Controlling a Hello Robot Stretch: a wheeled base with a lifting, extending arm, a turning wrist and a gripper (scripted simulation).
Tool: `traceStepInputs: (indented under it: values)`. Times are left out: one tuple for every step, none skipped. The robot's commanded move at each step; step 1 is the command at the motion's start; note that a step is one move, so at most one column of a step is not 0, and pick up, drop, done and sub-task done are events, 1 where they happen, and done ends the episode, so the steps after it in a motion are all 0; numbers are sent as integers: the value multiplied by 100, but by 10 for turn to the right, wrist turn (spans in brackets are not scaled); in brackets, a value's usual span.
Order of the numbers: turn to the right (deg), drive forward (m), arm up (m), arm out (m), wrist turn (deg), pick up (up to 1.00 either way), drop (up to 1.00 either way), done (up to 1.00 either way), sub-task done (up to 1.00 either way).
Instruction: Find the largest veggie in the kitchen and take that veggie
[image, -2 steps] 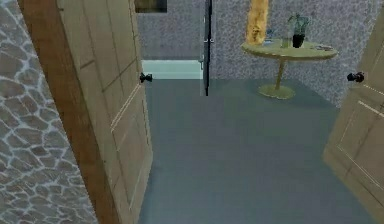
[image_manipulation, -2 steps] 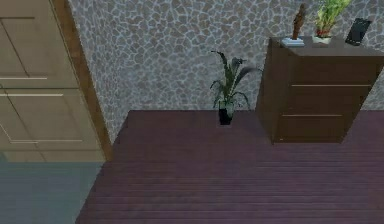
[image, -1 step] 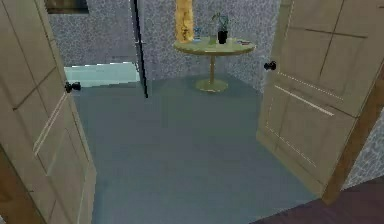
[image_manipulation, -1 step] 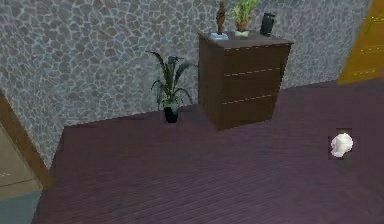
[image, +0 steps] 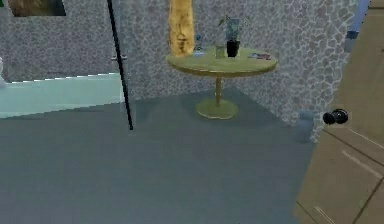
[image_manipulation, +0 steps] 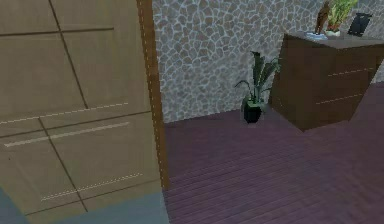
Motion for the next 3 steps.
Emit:
traceStepInputs:
  values:
    - [60, 0, 0, 0, 0, 0, 0, 0, 0]
    - [0, 25, 0, 0, 0, 0, 0, 0, 0]
    - [-210, 0, 0, 0, 0, 0, 0, 0, 0]
